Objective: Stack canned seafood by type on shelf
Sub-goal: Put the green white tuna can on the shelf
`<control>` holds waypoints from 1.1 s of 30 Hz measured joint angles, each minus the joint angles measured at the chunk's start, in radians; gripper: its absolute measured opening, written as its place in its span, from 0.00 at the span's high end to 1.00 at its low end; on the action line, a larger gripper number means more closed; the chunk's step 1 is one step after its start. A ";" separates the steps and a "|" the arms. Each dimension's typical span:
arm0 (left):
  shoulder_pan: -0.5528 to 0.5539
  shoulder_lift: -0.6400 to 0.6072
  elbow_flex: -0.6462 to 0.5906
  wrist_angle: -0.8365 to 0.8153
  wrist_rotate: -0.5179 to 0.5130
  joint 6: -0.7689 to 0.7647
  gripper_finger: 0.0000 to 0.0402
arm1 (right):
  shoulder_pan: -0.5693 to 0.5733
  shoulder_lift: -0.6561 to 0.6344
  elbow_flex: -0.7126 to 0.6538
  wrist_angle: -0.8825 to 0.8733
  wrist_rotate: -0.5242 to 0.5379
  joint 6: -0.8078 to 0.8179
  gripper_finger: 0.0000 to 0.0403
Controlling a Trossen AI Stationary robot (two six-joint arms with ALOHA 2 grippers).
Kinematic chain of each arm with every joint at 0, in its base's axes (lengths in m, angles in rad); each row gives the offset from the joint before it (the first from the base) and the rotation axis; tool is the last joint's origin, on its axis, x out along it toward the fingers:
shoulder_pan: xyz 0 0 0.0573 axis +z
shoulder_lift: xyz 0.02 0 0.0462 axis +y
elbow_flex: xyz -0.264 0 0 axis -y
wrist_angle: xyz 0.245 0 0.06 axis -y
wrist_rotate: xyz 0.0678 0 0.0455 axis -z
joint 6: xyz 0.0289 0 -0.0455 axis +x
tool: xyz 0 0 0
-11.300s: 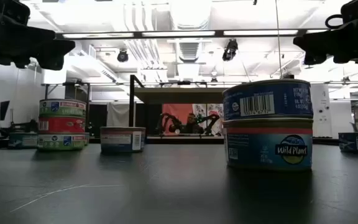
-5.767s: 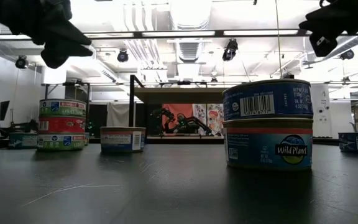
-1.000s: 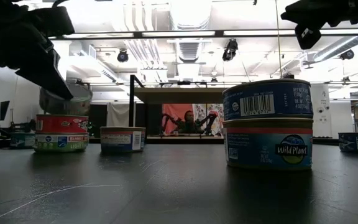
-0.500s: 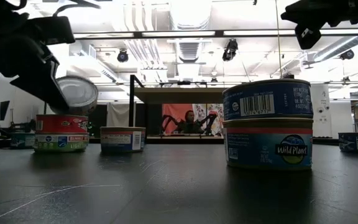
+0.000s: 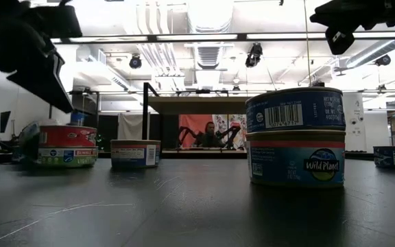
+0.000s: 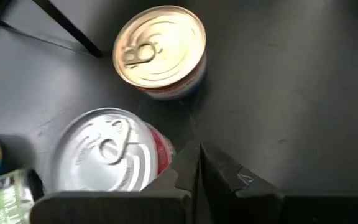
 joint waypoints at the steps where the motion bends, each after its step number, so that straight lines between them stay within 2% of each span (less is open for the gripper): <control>1: 0.000 0.000 0.016 -0.028 -0.004 -0.001 1.00 | 0.000 0.000 0.000 0.000 0.000 0.000 0.89; 6: 0.000 0.000 0.106 -0.203 -0.027 -0.040 1.00 | 0.000 0.000 0.000 0.000 0.000 0.000 0.89; 12: 0.000 -0.001 0.208 -0.499 -0.029 -0.199 1.00 | 0.000 0.000 0.000 0.000 0.000 0.000 0.89; 17: 0.024 -0.029 0.224 -0.587 -0.012 -0.246 1.00 | 0.000 0.013 0.000 0.001 0.000 0.000 0.89; 22: 0.113 -0.116 0.167 -0.608 0.066 -0.280 1.00 | 0.000 0.042 0.000 0.003 0.000 0.000 0.89; 25: 0.195 -0.189 0.113 -0.596 0.153 -0.276 1.00 | 0.000 0.059 0.000 0.005 0.000 0.000 0.89; 28: 0.277 -0.254 0.051 -0.542 0.230 -0.237 1.00 | 0.000 0.074 0.000 0.005 -0.001 0.000 0.89; 33: 0.366 -0.308 -0.038 -0.404 0.297 -0.163 1.00 | 0.000 0.081 0.000 0.004 0.000 0.000 0.89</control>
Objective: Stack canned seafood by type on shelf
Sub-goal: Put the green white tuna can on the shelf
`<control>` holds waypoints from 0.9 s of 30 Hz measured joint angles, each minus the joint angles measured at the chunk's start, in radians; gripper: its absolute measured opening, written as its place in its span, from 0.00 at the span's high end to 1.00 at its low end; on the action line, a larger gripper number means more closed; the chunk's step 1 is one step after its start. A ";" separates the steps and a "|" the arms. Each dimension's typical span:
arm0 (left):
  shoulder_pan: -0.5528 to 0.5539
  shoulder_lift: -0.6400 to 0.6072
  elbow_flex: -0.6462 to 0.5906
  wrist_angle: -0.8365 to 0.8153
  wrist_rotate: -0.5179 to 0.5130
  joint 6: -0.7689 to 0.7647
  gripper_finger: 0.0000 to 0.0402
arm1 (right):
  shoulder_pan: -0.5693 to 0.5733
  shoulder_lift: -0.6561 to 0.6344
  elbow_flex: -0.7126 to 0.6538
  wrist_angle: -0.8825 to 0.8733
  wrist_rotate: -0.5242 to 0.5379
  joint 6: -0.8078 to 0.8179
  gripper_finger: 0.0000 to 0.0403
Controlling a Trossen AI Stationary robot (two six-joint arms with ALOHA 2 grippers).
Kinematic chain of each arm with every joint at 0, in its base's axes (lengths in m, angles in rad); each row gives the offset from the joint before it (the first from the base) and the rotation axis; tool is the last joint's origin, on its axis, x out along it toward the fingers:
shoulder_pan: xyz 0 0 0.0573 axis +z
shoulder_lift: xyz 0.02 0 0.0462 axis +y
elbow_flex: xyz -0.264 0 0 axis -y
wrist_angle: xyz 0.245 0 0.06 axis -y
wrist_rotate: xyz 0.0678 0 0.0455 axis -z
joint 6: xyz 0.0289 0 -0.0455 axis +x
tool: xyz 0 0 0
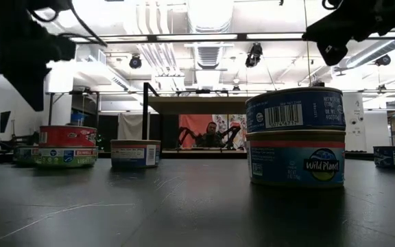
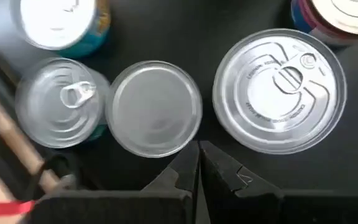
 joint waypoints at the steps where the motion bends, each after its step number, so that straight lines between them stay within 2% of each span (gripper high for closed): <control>1: 0.011 -0.002 -0.011 0.000 0.001 0.005 1.00 | 0.000 0.000 -0.001 0.000 0.000 0.000 0.89; 8: 0.057 0.016 -0.066 0.019 -0.009 -0.004 1.00 | 0.000 -0.002 -0.001 0.001 0.000 0.000 0.89; 23: 0.059 0.103 -0.131 0.071 -0.014 -0.035 1.00 | 0.000 -0.001 -0.001 0.001 0.000 0.000 0.89; 27: 0.059 0.126 -0.135 0.087 -0.051 -0.035 1.00 | 0.000 -0.001 -0.001 0.001 0.000 -0.001 0.89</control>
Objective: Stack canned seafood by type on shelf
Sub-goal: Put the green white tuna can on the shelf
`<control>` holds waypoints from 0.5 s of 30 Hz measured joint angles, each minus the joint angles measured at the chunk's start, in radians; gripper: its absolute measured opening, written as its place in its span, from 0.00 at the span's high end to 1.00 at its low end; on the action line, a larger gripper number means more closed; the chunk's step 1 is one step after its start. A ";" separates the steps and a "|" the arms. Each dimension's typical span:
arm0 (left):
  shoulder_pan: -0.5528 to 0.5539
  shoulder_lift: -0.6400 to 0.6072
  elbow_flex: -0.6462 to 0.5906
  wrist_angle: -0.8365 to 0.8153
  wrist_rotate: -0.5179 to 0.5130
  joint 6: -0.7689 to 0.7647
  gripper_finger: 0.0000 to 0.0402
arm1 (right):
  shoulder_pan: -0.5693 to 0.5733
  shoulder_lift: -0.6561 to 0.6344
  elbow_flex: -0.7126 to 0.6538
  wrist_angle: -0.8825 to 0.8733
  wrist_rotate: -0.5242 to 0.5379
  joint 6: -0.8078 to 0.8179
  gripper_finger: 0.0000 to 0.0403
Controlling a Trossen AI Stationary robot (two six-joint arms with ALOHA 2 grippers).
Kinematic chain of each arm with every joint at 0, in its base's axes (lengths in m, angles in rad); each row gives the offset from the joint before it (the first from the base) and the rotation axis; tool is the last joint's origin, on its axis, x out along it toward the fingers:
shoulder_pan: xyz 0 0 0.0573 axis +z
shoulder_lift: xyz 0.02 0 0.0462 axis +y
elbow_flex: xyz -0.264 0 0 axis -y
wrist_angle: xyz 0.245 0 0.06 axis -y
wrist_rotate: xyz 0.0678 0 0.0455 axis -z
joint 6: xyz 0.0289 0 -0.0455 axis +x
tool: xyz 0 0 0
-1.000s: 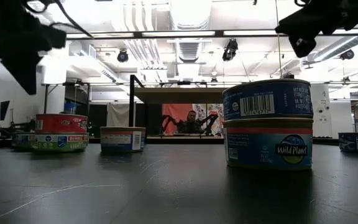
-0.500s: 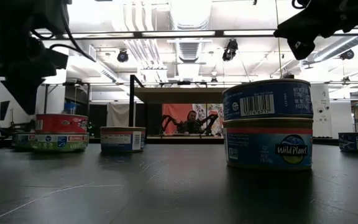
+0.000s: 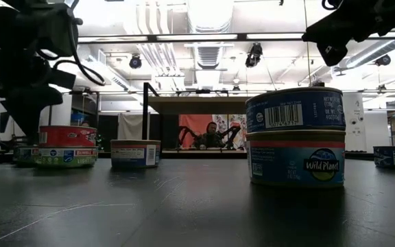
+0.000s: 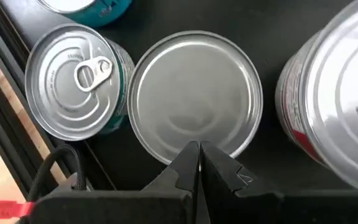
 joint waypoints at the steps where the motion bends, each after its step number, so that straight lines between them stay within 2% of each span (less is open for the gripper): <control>1: 0.000 0.007 0.000 0.000 -0.007 0.000 1.00 | 0.000 0.000 0.000 0.000 0.000 -0.002 0.89; 15: 0.000 0.101 -0.001 0.037 -0.008 0.000 1.00 | 0.000 0.000 0.000 0.000 0.000 -0.015 0.89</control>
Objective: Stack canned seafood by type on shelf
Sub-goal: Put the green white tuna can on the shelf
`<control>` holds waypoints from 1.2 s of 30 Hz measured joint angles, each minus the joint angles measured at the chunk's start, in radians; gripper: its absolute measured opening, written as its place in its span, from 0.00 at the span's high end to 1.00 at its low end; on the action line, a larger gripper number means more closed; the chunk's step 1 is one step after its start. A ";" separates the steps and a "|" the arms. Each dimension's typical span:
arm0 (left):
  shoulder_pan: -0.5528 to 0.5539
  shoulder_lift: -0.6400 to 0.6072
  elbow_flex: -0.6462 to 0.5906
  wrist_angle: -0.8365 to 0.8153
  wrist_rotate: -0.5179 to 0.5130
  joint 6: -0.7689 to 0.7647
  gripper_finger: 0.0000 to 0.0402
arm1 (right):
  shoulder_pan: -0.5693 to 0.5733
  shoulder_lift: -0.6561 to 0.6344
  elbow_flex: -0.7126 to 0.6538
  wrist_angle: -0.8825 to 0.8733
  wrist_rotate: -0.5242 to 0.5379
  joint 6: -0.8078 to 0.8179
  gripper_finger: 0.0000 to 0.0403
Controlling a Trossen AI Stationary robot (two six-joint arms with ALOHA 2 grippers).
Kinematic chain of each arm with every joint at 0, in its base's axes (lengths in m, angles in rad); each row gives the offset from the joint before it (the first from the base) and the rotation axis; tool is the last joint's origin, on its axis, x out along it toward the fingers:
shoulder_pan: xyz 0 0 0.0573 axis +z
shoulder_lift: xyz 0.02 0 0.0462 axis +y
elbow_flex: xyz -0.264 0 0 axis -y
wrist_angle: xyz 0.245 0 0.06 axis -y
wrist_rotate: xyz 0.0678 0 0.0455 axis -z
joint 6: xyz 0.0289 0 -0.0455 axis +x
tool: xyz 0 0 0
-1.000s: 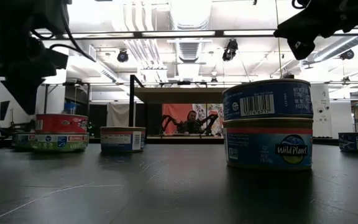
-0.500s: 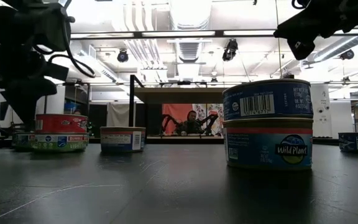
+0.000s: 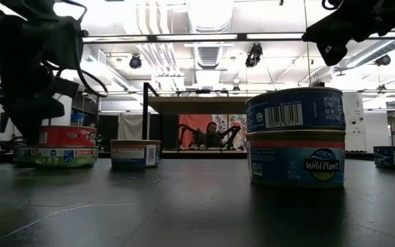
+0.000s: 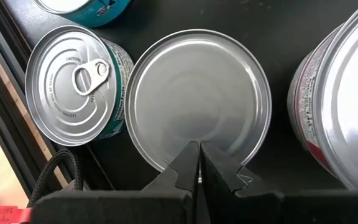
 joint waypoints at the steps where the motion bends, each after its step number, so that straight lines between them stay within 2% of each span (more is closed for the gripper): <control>1: 0.000 0.005 0.002 0.002 0.000 0.000 1.00 | 0.000 0.000 0.000 0.000 0.000 0.000 0.89; 15: 0.000 0.039 0.011 0.021 0.070 0.005 1.00 | 0.000 0.000 -0.001 0.000 0.000 0.000 0.89; 20: -0.001 0.038 0.048 0.026 0.164 0.028 1.00 | 0.000 0.000 -0.002 -0.001 0.000 0.004 0.89; 24: -0.003 0.038 0.081 0.032 0.282 0.052 1.00 | 0.000 0.000 -0.005 -0.003 0.000 0.007 0.89; 29: -0.020 0.038 0.107 0.029 0.341 0.055 1.00 | 0.000 0.000 -0.013 -0.004 -0.001 0.013 0.89; 32: -0.038 0.038 0.125 0.019 0.340 0.054 1.00 | 0.000 0.000 -0.016 -0.005 -0.001 0.016 0.89; 36: -0.048 0.038 0.136 -0.034 0.280 0.001 1.00 | 0.000 0.000 -0.016 -0.004 -0.001 0.016 0.89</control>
